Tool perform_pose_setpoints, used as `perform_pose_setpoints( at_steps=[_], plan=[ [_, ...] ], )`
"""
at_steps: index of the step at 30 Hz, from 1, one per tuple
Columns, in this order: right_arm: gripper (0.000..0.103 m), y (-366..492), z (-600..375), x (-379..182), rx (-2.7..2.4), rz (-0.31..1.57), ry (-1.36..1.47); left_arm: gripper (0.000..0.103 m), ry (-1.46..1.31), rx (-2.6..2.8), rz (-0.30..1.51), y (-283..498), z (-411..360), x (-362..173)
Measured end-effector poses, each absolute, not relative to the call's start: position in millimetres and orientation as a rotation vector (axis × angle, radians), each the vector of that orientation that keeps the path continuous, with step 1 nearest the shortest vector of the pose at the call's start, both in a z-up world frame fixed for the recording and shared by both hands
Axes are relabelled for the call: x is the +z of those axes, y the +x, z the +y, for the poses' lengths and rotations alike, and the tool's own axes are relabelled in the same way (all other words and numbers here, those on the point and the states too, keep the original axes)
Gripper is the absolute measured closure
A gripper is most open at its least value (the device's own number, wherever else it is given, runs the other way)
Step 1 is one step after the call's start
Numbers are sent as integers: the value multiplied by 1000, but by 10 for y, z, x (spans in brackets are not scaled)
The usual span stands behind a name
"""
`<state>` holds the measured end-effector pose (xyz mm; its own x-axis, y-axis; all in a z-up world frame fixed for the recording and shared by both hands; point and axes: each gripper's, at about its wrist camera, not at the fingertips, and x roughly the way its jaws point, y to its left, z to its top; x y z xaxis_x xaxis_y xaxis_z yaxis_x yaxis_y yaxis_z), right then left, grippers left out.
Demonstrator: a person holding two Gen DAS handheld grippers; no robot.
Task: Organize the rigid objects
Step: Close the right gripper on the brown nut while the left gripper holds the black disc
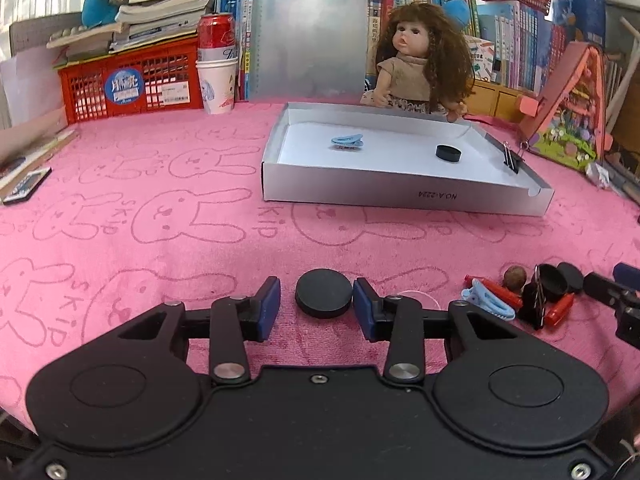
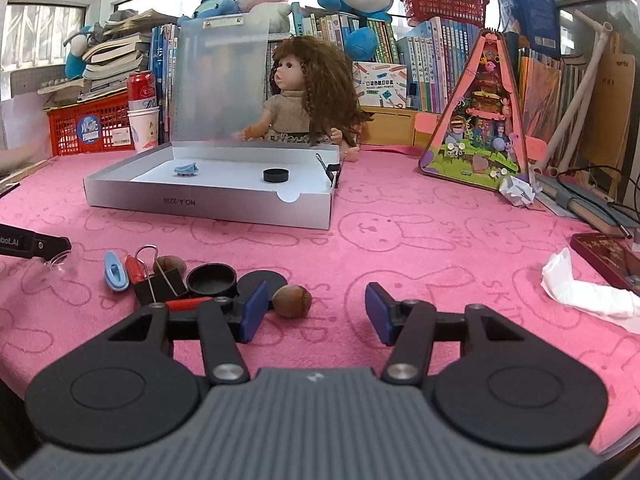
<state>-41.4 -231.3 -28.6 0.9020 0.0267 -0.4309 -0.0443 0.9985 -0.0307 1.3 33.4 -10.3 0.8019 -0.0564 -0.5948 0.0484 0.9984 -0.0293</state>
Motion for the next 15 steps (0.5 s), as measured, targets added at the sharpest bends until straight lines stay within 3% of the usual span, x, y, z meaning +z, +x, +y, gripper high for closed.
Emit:
perform_pose_setpoints(
  at_steps=[15],
  plan=[
    [63,-387,-2282,-288,91,441,-54,67,-14,-69,625,10,385,-113]
  ],
)
